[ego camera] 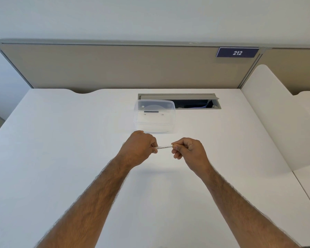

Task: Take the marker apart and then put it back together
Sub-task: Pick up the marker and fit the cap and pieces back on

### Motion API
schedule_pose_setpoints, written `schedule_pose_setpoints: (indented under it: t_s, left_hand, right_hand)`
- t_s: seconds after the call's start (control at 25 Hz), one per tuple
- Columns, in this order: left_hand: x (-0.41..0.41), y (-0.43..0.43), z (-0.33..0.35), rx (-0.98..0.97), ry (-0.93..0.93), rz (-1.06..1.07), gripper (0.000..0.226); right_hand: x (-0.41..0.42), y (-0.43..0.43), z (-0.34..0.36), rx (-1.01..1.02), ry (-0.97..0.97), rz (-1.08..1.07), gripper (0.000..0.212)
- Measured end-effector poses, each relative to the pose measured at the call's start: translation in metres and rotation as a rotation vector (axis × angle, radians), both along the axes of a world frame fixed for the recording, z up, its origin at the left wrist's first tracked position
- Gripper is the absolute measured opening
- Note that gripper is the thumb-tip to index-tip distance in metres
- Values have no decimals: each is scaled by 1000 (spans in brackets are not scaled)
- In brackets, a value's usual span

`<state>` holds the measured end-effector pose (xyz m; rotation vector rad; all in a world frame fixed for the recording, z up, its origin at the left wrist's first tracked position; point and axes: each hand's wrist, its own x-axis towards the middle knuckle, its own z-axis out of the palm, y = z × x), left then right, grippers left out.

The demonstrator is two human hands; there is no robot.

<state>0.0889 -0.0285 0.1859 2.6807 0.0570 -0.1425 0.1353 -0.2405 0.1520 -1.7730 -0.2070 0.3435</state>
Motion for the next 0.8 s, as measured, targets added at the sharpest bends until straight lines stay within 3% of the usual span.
schedule_pose_setpoints:
  t_s: [0.8]
  left_hand:
    - [4, -5, -11, 127, -171, -71, 18]
  right_hand:
    - [-8, 1, -8, 67, 97, -56, 12]
